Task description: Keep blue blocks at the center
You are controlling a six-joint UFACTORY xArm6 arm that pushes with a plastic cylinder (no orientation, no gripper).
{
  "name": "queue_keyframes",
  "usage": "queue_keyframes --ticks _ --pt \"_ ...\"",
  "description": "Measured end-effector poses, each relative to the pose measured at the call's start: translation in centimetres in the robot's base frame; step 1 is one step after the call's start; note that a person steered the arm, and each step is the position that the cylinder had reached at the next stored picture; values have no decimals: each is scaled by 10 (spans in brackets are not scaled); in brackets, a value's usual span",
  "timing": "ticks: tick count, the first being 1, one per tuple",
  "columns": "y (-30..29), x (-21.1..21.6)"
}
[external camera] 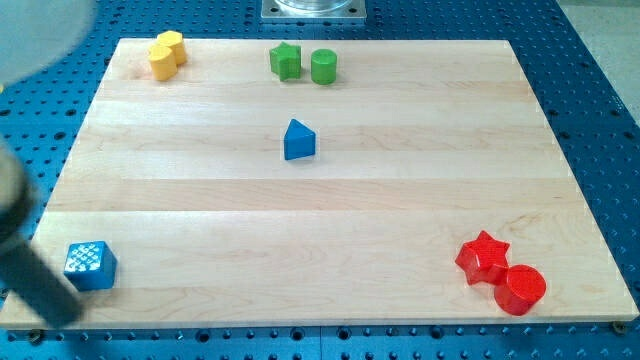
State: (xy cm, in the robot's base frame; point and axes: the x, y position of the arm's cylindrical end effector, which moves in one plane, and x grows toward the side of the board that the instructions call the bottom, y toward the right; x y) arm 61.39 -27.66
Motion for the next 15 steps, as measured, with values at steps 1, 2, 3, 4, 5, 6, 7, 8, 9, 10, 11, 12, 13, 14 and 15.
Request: queue_keyframes --ticks 1,2,3,4,5,6,7,8,9,10,11,12,13,14,15 --pt "34 -40" --pt "160 -87" --pt "146 -92" --pt "85 -72" --pt "92 -24" --pt "98 -1" --pt "107 4" --pt "116 4" --pt "120 4" --pt "121 5" --pt "140 -6" --pt "166 -31" --pt "197 -43" --pt "227 -24" --pt "278 -71"
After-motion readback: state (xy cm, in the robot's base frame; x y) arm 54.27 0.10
